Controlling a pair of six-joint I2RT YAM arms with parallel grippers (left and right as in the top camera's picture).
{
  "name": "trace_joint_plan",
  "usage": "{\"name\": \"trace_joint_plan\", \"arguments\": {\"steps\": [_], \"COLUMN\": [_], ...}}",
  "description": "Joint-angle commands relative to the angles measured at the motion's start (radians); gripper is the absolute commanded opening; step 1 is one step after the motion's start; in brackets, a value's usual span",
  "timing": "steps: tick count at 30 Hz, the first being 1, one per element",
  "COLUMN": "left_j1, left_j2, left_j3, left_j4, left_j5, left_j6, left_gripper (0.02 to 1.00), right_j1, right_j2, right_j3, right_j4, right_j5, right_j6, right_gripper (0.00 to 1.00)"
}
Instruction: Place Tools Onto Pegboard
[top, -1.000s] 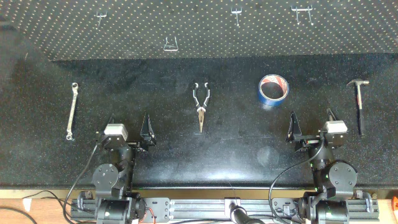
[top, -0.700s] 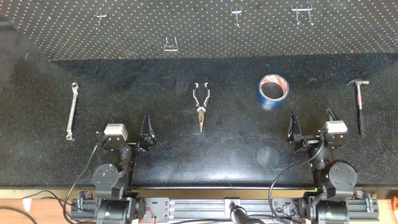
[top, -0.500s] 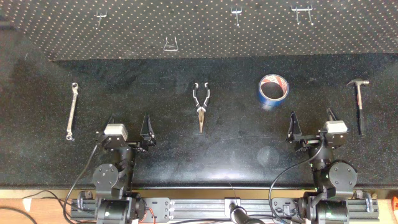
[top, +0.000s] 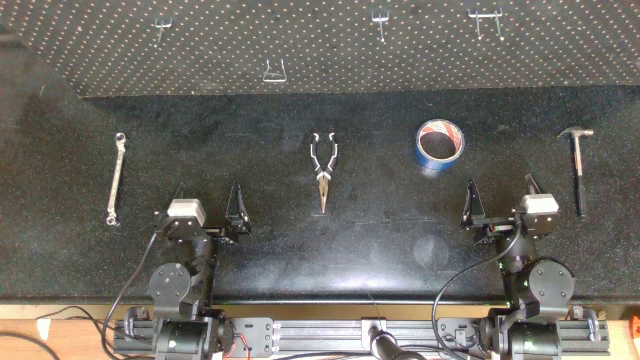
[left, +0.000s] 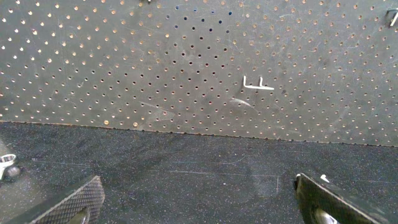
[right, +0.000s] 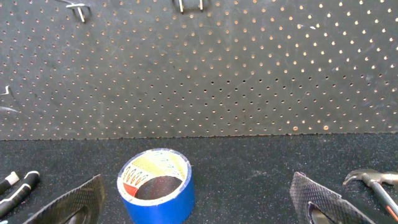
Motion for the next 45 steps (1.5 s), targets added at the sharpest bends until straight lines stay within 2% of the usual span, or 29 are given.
{"name": "trace_joint_plan", "arguments": {"steps": [1,4,5,6,7,9,11,12,15,22,26,31,35,36,37,38,39,40,41,45], "left_j1": [-0.003,-0.003,-0.003,0.003,0.048,0.243,0.497,0.619,0.750,0.767,0.767,0.767,0.768,0.768,0.768,0.768,0.768,0.768,0.768,0.747], "left_j2": [-0.008,-0.008,-0.004,0.038,0.156,0.512,0.857,1.028,1.314,1.726,1.830,1.881,1.895,1.897,1.903,1.913,1.921,1.930,1.942,1.866], "left_j3": [-0.002,-0.002,0.021,0.082,0.196,0.478,0.754,0.896,1.065,1.213,1.218,1.218,1.218,1.218,1.218,1.215,1.204,1.197,1.187,1.186], "left_j4": [-0.006,0.010,0.006,-0.034,-0.157,-0.460,-0.726,-0.855,-0.901,-0.780,-0.728,-0.704,-0.684,-0.685,-0.690,-0.701,-0.709,-0.715,-0.715,-0.711], "left_j5": [-0.003,0.013,0.019,0.019,0.019,0.015,0.015,0.002,0.000,0.019,0.025,0.105,0.126,0.127,0.133,0.135,0.135,0.134,0.130,0.117], "left_j6": [-0.001,-0.001,0.045,0.102,0.122,0.272,0.351,0.457,0.632,0.786,0.789,0.781,0.762,0.762,0.761,0.748,0.728,0.728,0.729,0.728], "left_gripper": [0.993,0.993,0.993,0.993,0.993,0.993,0.993,0.993,0.993,0.993,0.993,0.993,0.993,0.939,0.680,0.529,0.237,0.077,0.029,0.029], "right_j1": [0.007,0.007,0.007,0.007,0.007,0.007,0.007,0.007,0.007,0.007,0.007,0.007,0.007,0.007,0.007,0.007,0.007,0.007,0.007,0.007], "right_j2": [-0.008,-0.008,-0.008,-0.008,-0.008,-0.008,-0.008,-0.008,-0.008,-0.008,-0.008,-0.008,-0.008,-0.008,-0.008,-0.008,-0.008,-0.008,-0.008,-0.008], "right_j3": [-0.004,-0.004,-0.004,-0.004,-0.004,-0.004,-0.004,-0.004,-0.004,-0.004,-0.004,-0.004,-0.004,-0.004,-0.004,-0.004,-0.004,-0.004,-0.004,-0.004], "right_j4": [-0.005,-0.005,-0.005,-0.005,-0.005,-0.005,-0.005,-0.005,-0.005,-0.005,-0.005,-0.005,-0.005,-0.005,-0.005,-0.005,-0.005,-0.005,-0.005,-0.005], "right_j5": [0.009,0.009,0.009,0.009,0.009,0.009,0.009,0.009,0.009,0.009,0.009,0.009,0.009,0.009,0.009,0.009,0.009,0.009,0.009,0.009], "right_j6": [0.018,0.018,0.018,0.018,0.018,0.018,0.018,0.018,0.018,0.018,0.018,0.018,0.018,0.018,0.018,0.018,0.018,0.018,0.018,0.018], "right_gripper": [0.972,0.976,0.976,0.976,0.976,0.976,0.976,0.976,0.976,0.976,0.976,0.976,0.976,0.976,0.976,0.976,0.976,0.976,0.976,0.976]}}
